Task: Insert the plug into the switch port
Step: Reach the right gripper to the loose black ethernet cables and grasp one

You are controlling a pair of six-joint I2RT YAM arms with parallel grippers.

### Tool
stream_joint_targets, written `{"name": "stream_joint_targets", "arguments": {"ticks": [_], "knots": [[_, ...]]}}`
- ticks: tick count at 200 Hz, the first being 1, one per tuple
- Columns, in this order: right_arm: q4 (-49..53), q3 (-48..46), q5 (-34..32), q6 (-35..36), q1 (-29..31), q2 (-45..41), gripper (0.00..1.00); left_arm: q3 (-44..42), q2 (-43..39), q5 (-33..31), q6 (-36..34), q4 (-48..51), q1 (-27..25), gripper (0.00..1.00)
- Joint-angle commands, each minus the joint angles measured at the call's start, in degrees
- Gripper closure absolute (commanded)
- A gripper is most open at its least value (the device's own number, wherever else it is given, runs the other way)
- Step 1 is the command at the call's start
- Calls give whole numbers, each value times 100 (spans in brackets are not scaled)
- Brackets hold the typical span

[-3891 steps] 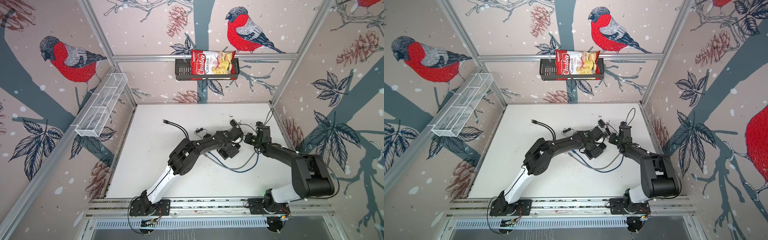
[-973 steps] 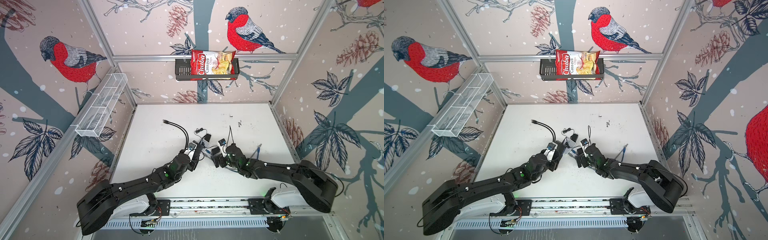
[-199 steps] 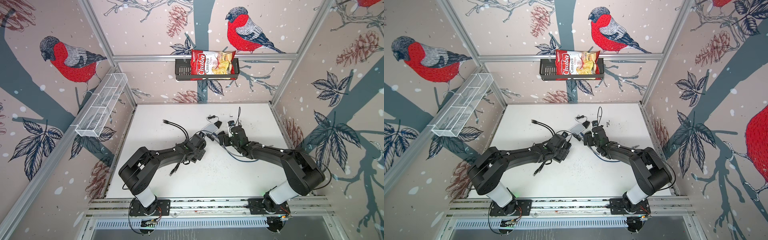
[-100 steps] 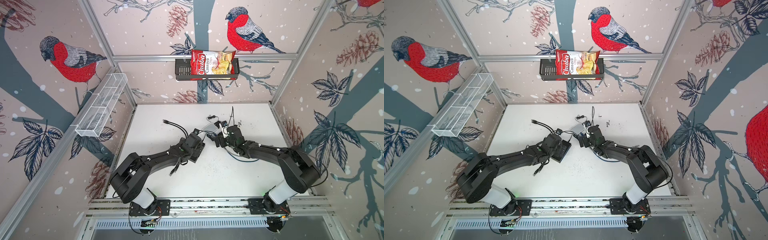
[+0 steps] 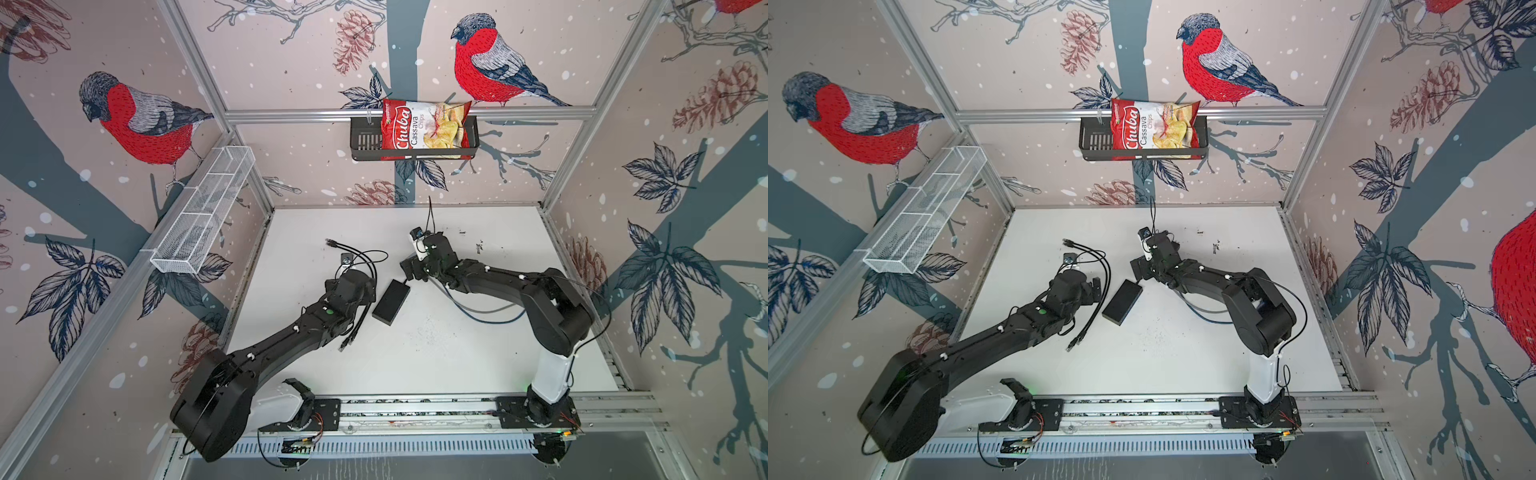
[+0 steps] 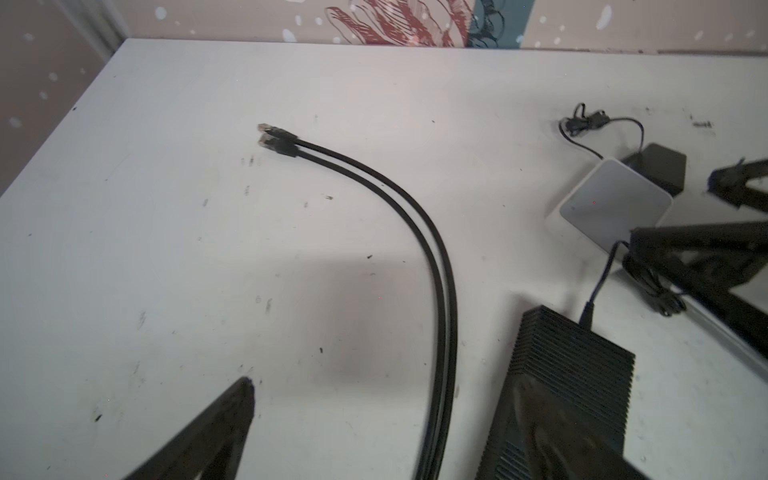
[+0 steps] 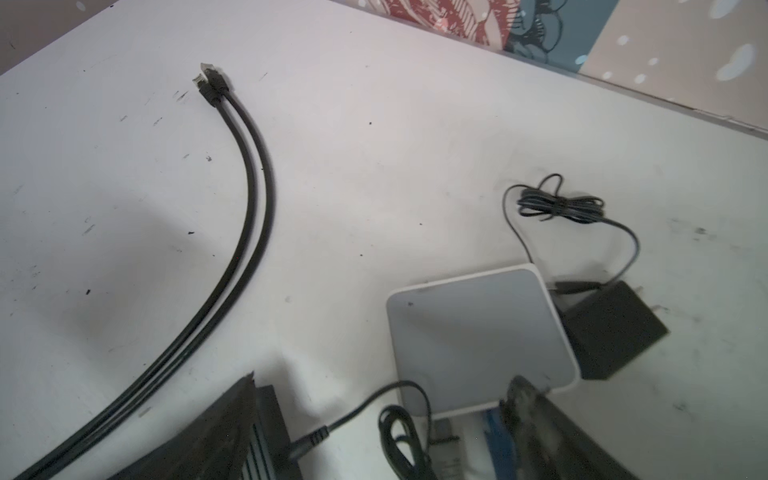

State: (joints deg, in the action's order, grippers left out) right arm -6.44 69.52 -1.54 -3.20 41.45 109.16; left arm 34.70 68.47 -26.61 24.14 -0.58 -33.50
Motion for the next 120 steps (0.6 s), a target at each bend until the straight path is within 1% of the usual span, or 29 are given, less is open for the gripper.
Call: {"name": "stream_joint_targets", "arguments": {"ticks": [1,49,87,120], "knots": [[333,427,-39,-6,155,327,8,-182,-287,-29,462,-24,158,4],[818,1588,-219,122,491,1265,12,-532,-806,99,504,-210,299,4],[1162,2443,-259,118,695,1993,16,-593,-923,111,430,-196,366,4],[1250,2811,-338,27,776,2324,18,-667,-918,226,390,-258,425,4]]}}
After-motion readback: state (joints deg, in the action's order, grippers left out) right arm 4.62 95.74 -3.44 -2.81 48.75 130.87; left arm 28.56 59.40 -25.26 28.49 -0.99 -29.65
